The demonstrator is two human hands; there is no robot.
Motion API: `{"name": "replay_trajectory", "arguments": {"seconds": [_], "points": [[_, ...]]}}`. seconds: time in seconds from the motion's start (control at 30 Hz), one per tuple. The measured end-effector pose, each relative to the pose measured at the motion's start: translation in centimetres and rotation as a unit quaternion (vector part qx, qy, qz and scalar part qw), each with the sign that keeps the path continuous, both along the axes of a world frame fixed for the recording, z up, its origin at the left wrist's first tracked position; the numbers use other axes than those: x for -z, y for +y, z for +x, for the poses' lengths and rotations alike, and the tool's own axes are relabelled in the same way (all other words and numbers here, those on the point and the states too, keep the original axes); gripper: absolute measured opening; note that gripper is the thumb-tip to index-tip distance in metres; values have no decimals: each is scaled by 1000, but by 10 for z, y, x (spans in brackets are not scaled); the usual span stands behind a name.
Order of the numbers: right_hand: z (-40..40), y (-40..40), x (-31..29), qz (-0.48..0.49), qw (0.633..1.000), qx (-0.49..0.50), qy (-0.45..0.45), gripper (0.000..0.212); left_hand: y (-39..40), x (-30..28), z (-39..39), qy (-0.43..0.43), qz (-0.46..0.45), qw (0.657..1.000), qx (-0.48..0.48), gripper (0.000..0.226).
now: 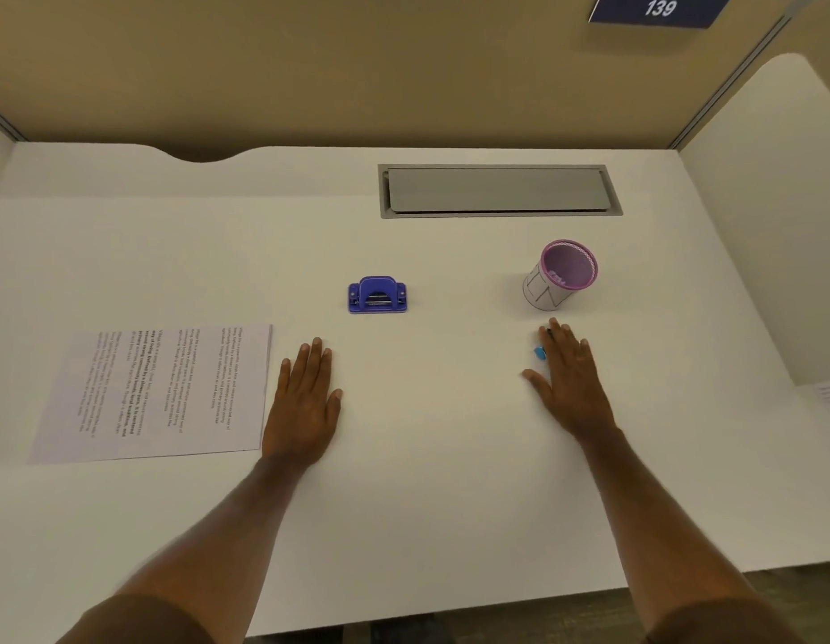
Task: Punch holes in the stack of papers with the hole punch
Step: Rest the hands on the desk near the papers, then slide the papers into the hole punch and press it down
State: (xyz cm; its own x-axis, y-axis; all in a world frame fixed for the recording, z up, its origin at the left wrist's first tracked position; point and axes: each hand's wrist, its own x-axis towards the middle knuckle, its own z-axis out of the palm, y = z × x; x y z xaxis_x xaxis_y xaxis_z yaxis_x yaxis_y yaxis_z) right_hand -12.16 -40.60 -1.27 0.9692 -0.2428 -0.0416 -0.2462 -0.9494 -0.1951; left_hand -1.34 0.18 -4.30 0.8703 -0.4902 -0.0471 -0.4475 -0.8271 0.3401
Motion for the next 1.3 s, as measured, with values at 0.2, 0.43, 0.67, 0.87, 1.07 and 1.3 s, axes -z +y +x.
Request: {"name": "replay_trajectory", "arguments": {"seconds": [0.2, 0.43, 0.67, 0.87, 1.07, 1.3], "points": [[-3, 5, -2, -17, 998, 0, -67, 66, 1, -4, 0, 8, 15, 1000, 1, 67], [20, 77, -16, 158, 961, 4, -226, 46, -3, -20, 5, 55, -1, 998, -11, 67], [71, 207, -38, 302, 922, -9, -242, 37, 23, -49, 20, -6, -85, 996, -1, 69], [101, 309, -53, 446, 880, 42, -158, 30, 124, -57, 53, -35, -84, 995, -39, 65], [123, 377, -49, 491, 845, 203, -62, 30, 205, -42, 80, -14, -12, 999, -43, 68], [145, 405, -38, 356, 906, 230, -4, 37, 231, -23, 96, -11, 10, 1000, -5, 69]]}}
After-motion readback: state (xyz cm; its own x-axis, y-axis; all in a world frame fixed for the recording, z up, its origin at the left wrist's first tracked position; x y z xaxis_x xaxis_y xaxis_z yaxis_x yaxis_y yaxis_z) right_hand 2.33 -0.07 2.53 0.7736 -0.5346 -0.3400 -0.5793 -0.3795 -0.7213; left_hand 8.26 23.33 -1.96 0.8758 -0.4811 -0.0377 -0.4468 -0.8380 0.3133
